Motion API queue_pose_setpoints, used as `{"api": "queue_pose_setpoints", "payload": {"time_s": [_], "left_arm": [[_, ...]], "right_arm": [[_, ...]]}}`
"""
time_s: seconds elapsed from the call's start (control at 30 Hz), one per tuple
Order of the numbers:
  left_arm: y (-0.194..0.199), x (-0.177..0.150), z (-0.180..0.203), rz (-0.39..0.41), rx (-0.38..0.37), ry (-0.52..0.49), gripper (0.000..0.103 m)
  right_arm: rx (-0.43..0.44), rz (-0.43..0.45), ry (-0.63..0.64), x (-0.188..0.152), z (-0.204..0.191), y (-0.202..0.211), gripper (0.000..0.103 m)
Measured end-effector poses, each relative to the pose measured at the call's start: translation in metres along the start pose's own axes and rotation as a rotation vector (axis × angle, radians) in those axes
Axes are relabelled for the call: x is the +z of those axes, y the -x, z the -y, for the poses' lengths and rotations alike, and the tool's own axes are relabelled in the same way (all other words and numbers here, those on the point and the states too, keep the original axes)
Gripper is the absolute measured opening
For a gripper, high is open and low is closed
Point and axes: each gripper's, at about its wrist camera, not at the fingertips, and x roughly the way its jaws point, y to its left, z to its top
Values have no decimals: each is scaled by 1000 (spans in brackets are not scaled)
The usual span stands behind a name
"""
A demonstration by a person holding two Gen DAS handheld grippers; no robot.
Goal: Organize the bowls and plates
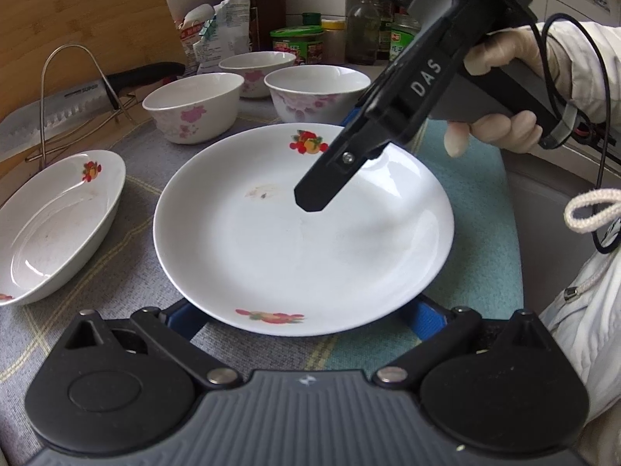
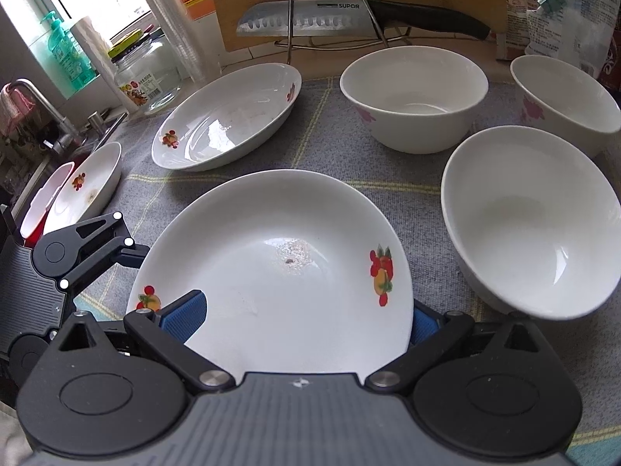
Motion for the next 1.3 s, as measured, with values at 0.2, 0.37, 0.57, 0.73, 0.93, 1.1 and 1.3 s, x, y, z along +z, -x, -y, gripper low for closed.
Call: {"api": "queue_pose_setpoints", "payload": {"time_s": [0.2, 0.37, 0.57, 0.73, 0.93, 1.1, 1.3], "left_arm": [[1, 1, -5, 0, -24, -2, 100], [3, 1, -6, 3, -34, -6, 100], [2, 1, -8, 10, -40, -5, 100], [2, 0, -9, 8, -41, -13, 100], [4, -2, -11, -1, -54, -35, 100], [3, -1, -13, -4, -67, -45, 100], [2, 0, -14, -5, -74, -46, 100]], "right_arm": [[-2, 3, -27, 1, 1, 0, 103], [2, 14, -60, 3, 2, 1, 103], [28, 28, -114, 7, 8, 1, 103], [48, 21, -147, 9, 10, 0, 103], [124, -7, -177, 6, 16, 3, 103], [129, 22, -196, 7, 18, 0, 103], [146, 50, -228, 6, 21, 0, 103]]}}
